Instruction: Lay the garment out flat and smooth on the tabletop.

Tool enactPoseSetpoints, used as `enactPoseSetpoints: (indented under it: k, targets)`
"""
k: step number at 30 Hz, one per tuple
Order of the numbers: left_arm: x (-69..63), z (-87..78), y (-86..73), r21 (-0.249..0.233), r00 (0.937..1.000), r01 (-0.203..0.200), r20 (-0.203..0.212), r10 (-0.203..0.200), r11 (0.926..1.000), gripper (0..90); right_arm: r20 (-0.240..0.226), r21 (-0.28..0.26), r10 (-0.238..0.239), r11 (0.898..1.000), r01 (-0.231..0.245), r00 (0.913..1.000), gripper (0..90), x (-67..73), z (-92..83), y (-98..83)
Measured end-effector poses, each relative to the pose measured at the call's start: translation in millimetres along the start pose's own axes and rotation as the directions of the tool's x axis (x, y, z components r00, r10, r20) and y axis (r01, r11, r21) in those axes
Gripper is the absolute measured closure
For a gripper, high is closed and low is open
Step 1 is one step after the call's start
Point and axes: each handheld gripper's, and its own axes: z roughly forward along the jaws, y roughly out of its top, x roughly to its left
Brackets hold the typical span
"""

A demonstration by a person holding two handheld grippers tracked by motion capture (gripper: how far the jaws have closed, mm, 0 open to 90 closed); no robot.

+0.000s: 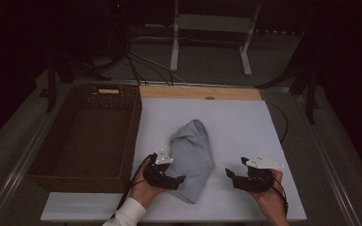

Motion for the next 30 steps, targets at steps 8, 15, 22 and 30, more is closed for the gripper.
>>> enactPoseSetpoints:
  k: [8, 15, 22, 30]
  targets:
    - [-6.5, -4.2, 4.4, -0.043, 0.9984, 0.0, 0.057, 0.002, 0.9991, 59.3, -0.001, 0.002, -0.001, 1.0, 0.001, 1.0, 26.4, -0.3, -0.1, -0.1]
    - [-24.9, 1.2, 15.0, -0.068, 0.9916, -0.023, 0.125, 0.032, 0.9974, 74.3, 0.006, -0.001, 0.009, 1.0, -0.009, 0.9999, 26.6, -3.0, -1.7, -0.5]
    - [-41.2, 9.1, 32.3, -0.117, 0.9715, -0.006, 0.234, 0.034, 0.9932, 76.3, 0.032, -0.016, 0.024, 1.0, -0.023, 0.9992, 27.0, -10.3, -7.0, -1.3]
    - [-68.2, 23.7, 48.2, -0.159, 0.9402, -0.048, 0.326, 0.099, 0.9861, 76.5, 0.107, -0.092, 0.097, 0.992, -0.088, 0.9895, 28.0, -28.3, -25.5, -1.0]
